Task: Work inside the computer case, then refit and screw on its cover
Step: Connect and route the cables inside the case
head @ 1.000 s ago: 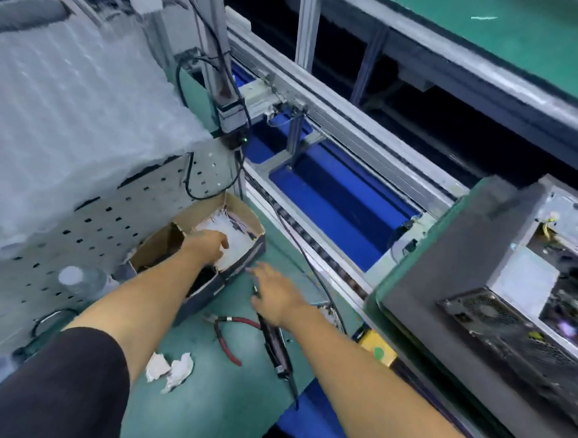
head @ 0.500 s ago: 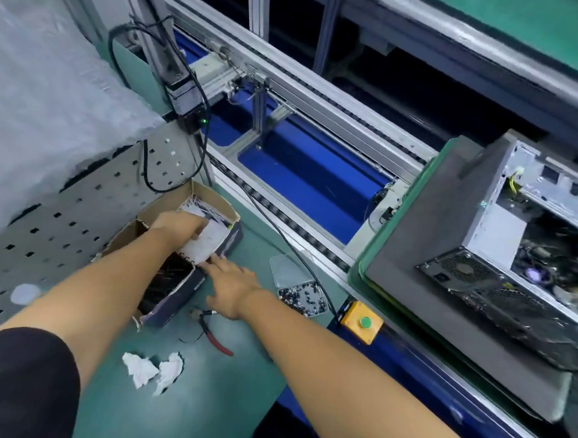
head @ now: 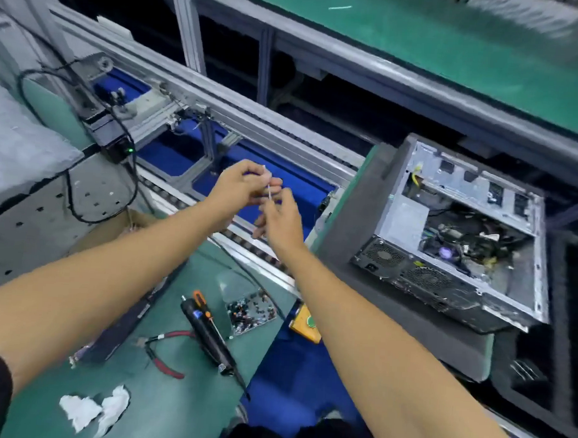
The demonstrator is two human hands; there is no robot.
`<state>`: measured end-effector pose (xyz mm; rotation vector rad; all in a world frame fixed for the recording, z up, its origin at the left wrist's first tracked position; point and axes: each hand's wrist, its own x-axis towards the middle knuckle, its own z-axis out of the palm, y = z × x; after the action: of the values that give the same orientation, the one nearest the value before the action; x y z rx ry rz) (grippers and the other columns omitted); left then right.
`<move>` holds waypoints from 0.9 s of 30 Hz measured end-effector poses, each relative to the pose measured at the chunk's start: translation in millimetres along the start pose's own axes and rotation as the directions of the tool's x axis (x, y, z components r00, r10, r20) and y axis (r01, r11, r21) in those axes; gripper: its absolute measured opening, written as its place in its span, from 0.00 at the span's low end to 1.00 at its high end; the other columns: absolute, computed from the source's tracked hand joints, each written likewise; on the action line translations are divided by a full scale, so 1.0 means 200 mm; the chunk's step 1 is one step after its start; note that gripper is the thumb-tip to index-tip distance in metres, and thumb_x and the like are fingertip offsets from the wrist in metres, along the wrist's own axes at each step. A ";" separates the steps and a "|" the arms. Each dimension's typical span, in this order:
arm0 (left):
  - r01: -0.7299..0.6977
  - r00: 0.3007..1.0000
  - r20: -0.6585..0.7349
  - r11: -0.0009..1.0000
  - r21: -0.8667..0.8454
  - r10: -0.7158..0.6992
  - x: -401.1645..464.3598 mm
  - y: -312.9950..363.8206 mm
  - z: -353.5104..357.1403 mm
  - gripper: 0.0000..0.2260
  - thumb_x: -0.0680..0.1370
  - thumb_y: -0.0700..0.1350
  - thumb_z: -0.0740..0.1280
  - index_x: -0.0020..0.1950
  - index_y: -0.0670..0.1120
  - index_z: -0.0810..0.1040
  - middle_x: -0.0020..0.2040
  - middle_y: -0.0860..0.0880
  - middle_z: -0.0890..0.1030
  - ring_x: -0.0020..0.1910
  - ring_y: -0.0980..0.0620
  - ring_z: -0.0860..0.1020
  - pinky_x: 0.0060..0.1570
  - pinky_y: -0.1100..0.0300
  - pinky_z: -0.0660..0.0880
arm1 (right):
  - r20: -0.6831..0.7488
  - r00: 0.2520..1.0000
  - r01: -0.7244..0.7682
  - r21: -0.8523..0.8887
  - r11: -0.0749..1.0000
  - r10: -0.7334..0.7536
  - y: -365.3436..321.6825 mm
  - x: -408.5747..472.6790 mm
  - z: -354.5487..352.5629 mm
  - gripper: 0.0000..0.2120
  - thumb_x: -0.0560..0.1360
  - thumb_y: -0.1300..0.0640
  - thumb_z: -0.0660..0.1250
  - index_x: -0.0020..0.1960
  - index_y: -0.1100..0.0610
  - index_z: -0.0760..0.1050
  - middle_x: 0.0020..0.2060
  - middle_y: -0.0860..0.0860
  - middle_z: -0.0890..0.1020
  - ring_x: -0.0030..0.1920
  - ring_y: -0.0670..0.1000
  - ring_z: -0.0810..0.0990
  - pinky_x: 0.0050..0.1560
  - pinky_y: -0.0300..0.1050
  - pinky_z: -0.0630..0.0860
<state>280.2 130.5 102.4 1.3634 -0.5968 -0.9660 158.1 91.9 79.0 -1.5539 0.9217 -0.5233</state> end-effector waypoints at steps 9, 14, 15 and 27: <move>0.028 0.969 0.244 0.999 0.022 -0.032 0.26 -0.05 1.25 0.05 0.81 0.41 0.69 0.50 0.44 0.73 0.50 0.44 0.87 0.50 0.47 0.86 0.41 0.59 0.81 | -0.356 0.917 0.078 -0.278 0.957 -0.178 0.10 0.08 -1.44 0.08 0.75 0.63 0.61 0.39 0.55 0.66 0.28 0.52 0.74 0.29 0.50 0.70 0.34 0.47 0.68; -0.048 0.938 0.340 0.946 0.320 -0.067 0.37 -0.25 1.73 0.07 0.80 0.36 0.70 0.55 0.42 0.74 0.49 0.42 0.83 0.47 0.47 0.83 0.49 0.53 0.82 | -0.346 0.938 -0.174 -0.484 0.858 -0.005 0.37 0.10 -1.96 0.12 0.76 0.57 0.64 0.37 0.49 0.65 0.28 0.48 0.76 0.28 0.49 0.75 0.36 0.49 0.70; -0.055 0.937 0.337 0.909 0.412 -0.096 0.40 -0.29 1.80 0.09 0.80 0.36 0.68 0.59 0.42 0.72 0.50 0.44 0.81 0.48 0.47 0.81 0.50 0.54 0.80 | -0.378 0.925 -0.234 -0.504 0.831 0.032 0.42 0.10 -2.04 0.11 0.76 0.56 0.64 0.37 0.50 0.65 0.29 0.49 0.77 0.31 0.52 0.76 0.36 0.49 0.69; 0.033 0.880 0.203 0.481 0.876 -0.430 0.48 -0.60 2.02 0.24 0.86 0.47 0.60 0.80 0.42 0.59 0.73 0.36 0.72 0.60 0.41 0.78 0.56 0.53 0.73 | -0.383 0.895 -0.407 -0.494 0.768 0.228 0.73 0.22 -2.21 0.14 0.79 0.58 0.64 0.36 0.52 0.66 0.29 0.49 0.74 0.35 0.56 0.74 0.46 0.49 0.69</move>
<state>-34.4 -157.8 32.4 2.2107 -1.3708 -1.2613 -193.0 -211.5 20.0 -1.8082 1.6681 -0.2426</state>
